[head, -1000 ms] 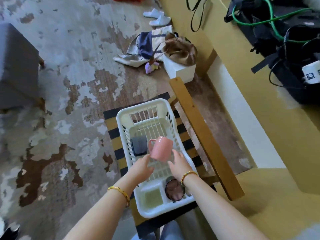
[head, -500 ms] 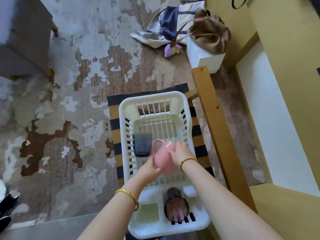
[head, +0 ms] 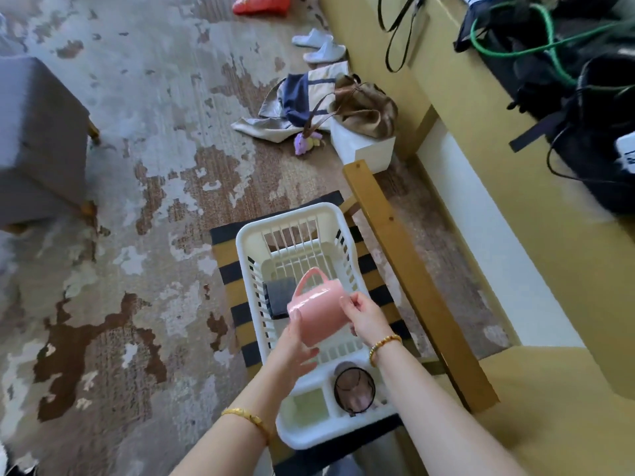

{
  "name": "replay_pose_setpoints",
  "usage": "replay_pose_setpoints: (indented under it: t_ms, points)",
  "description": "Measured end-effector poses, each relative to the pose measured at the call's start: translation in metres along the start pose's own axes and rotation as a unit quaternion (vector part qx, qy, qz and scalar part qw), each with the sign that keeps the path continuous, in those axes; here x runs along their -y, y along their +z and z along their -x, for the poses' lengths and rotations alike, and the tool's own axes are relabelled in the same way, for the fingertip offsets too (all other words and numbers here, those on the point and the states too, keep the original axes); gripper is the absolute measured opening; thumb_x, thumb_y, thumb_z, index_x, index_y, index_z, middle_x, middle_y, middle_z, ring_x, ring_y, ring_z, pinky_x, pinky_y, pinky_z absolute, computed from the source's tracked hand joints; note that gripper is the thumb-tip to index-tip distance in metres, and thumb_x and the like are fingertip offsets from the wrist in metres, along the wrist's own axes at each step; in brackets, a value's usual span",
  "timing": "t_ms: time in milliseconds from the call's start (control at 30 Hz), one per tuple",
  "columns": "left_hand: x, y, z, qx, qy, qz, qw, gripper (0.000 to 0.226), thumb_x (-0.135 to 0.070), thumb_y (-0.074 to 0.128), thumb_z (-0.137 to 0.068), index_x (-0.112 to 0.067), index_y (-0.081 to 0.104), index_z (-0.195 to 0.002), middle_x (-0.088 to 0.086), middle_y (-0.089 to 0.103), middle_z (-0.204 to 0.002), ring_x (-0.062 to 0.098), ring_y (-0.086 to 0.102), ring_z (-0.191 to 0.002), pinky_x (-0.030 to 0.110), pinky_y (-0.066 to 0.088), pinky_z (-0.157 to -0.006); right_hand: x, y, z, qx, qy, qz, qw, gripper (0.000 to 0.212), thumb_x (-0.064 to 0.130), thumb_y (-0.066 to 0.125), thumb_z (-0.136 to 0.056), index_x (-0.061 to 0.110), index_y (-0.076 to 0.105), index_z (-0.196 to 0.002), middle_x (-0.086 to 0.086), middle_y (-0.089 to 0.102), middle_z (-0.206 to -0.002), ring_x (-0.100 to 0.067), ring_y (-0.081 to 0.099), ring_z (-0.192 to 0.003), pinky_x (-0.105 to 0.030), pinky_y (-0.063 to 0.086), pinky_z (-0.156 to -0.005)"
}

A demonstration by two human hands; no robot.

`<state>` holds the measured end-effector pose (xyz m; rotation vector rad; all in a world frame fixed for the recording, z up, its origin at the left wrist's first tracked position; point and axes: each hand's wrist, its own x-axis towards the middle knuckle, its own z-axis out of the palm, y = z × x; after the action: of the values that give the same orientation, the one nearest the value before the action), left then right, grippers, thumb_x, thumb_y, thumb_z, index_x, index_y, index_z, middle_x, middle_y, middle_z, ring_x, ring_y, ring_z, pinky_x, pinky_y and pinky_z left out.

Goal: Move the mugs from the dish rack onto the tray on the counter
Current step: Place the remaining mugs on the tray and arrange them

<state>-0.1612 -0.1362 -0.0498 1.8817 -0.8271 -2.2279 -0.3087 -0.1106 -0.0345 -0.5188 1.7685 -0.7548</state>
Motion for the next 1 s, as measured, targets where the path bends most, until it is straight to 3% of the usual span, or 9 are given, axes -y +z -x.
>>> replay_pose_setpoints:
  t_ms: [100, 233, 300, 400, 533, 667, 767, 900, 1000]
  points:
    - [-0.029, -0.003, 0.031, 0.012, 0.025, 0.06, 0.998, 0.058, -0.066, 0.032, -0.088, -0.027, 0.031, -0.131, 0.01, 0.051, -0.117, 0.028, 0.061, -0.098, 0.038, 0.055, -0.068, 0.019, -0.001, 0.041, -0.019, -0.034, -0.082, 0.996, 0.02, 0.033, 0.044, -0.096, 0.018, 0.052, -0.085, 0.002, 0.046, -0.07, -0.008, 0.043, -0.059, -0.016, 0.04, -0.054]
    - [-0.071, 0.008, 0.082, 0.02, 0.067, 0.063, 0.996, 0.065, -0.071, 0.046, -0.079, -0.027, 0.038, -0.126, 0.017, 0.052, -0.12, 0.032, 0.061, -0.094, 0.031, 0.054, -0.052, 0.051, -0.011, 0.1, -0.041, -0.088, -0.149, 0.984, 0.018, 0.033, 0.046, -0.096, 0.018, 0.056, -0.091, -0.005, 0.059, -0.092, -0.016, 0.055, -0.084, -0.028, 0.049, -0.076]
    - [-0.088, 0.022, 0.109, 0.033, 0.11, 0.055, 0.992, 0.062, -0.065, 0.051, -0.079, -0.027, 0.039, -0.126, 0.017, 0.051, -0.118, 0.032, 0.061, -0.093, 0.032, 0.053, -0.053, 0.066, -0.023, 0.131, -0.057, -0.116, -0.188, 0.974, 0.019, 0.029, 0.048, -0.095, 0.013, 0.056, -0.09, -0.013, 0.053, -0.089, -0.02, 0.05, -0.079, -0.03, 0.046, -0.072]
    - [-0.103, 0.051, 0.144, 0.073, 0.192, 0.013, 0.979, 0.057, -0.055, 0.055, -0.082, -0.031, 0.035, -0.13, 0.016, 0.045, -0.123, 0.03, 0.058, -0.095, 0.034, 0.055, -0.057, 0.074, -0.05, 0.176, -0.1, -0.141, -0.241, 0.955, 0.02, 0.023, 0.052, -0.094, 0.005, 0.058, -0.1, -0.03, 0.053, -0.085, -0.024, 0.051, -0.081, -0.05, 0.05, -0.08]
    - [-0.111, 0.109, 0.187, 0.124, 0.266, -0.083, 0.952, 0.067, -0.05, 0.058, -0.083, -0.031, 0.026, -0.139, 0.016, 0.042, -0.13, 0.032, 0.056, -0.102, 0.04, 0.058, -0.064, 0.061, -0.095, 0.233, -0.17, -0.166, -0.284, 0.929, 0.013, 0.016, 0.052, -0.093, 0.009, 0.06, -0.101, -0.005, 0.066, -0.081, -0.011, 0.063, -0.069, -0.025, 0.053, -0.066]
    - [-0.093, 0.181, 0.231, 0.196, 0.311, -0.163, 0.916, 0.074, -0.047, 0.061, -0.082, -0.035, 0.019, -0.141, 0.015, 0.041, -0.134, 0.033, 0.054, -0.107, 0.044, 0.056, -0.074, 0.029, -0.141, 0.295, -0.286, -0.166, -0.259, 0.907, 0.013, 0.02, 0.05, -0.095, 0.02, 0.063, -0.091, 0.003, 0.068, -0.076, -0.012, 0.065, -0.072, -0.022, 0.048, -0.063]
    - [-0.061, 0.235, 0.259, 0.241, 0.331, -0.217, 0.886, 0.076, -0.048, 0.062, -0.081, -0.036, 0.019, -0.142, 0.013, 0.042, -0.133, 0.028, 0.056, -0.101, 0.038, 0.057, -0.065, -0.002, -0.175, 0.342, -0.359, -0.163, -0.229, 0.89, 0.017, 0.021, 0.048, -0.095, 0.022, 0.063, -0.088, -0.002, 0.067, -0.081, -0.016, 0.065, -0.077, -0.03, 0.047, -0.069]
    - [0.0, 0.305, 0.295, 0.294, 0.348, -0.282, 0.844, 0.073, -0.041, 0.063, -0.082, -0.034, 0.02, -0.14, 0.009, 0.044, -0.131, 0.025, 0.056, -0.098, 0.032, 0.054, -0.058, -0.057, -0.216, 0.402, -0.476, -0.14, -0.191, 0.847, 0.016, 0.018, 0.045, -0.096, 0.016, 0.06, -0.093, -0.009, 0.062, -0.089, -0.012, 0.061, -0.067, -0.014, 0.046, -0.053]
    - [0.059, 0.353, 0.32, 0.332, 0.394, -0.336, 0.788, 0.079, -0.03, 0.068, -0.081, -0.027, 0.02, -0.143, 0.013, 0.044, -0.134, 0.029, 0.055, -0.107, 0.038, 0.055, -0.069, -0.106, -0.24, 0.443, -0.569, -0.105, -0.195, 0.792, 0.024, 0.022, 0.045, -0.096, 0.012, 0.052, -0.117, -0.014, 0.064, -0.105, -0.026, 0.061, -0.086, -0.031, 0.05, -0.076]
